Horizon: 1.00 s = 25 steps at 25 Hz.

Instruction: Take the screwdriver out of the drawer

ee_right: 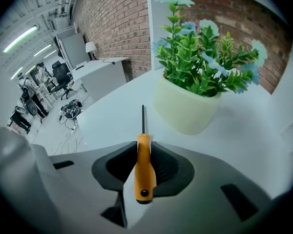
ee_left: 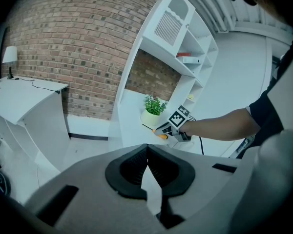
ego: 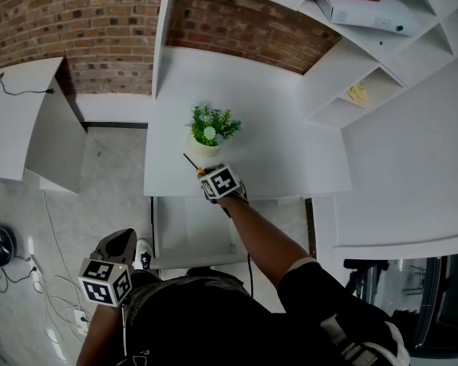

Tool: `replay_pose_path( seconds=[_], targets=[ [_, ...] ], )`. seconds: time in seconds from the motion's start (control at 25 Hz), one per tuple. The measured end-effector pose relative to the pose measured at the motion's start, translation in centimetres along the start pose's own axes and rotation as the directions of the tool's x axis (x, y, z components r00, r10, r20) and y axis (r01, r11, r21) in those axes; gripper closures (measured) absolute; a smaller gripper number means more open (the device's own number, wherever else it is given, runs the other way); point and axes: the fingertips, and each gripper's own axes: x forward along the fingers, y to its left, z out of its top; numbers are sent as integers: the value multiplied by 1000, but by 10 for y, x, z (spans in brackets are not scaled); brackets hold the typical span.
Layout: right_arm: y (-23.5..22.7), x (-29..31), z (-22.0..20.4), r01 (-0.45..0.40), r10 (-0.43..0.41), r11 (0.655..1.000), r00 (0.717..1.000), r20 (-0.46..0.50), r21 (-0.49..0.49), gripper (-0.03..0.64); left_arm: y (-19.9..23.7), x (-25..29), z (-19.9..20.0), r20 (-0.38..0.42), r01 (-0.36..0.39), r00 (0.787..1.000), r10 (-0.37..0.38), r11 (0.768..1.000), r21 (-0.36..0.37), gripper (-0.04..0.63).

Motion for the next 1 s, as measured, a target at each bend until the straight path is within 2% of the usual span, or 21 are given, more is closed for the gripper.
replay_pose_path(
  seconds=[0.64,0.84,1.0],
  targets=[
    [-2,-18,-6,16,-15,998,1000,27,-56,500,-13,6,3,-4,8,1000,-7,1000,14,577],
    [-2,-40,-7,18,-14,999,996,87,-45,500,-31,14,10,11,21,1000,-21,999,32,577],
    [3,-68,-9,-10,14,1000,986,165,-24,500,-50,18,14,30,18,999,-20,999,42,577]
  ],
)
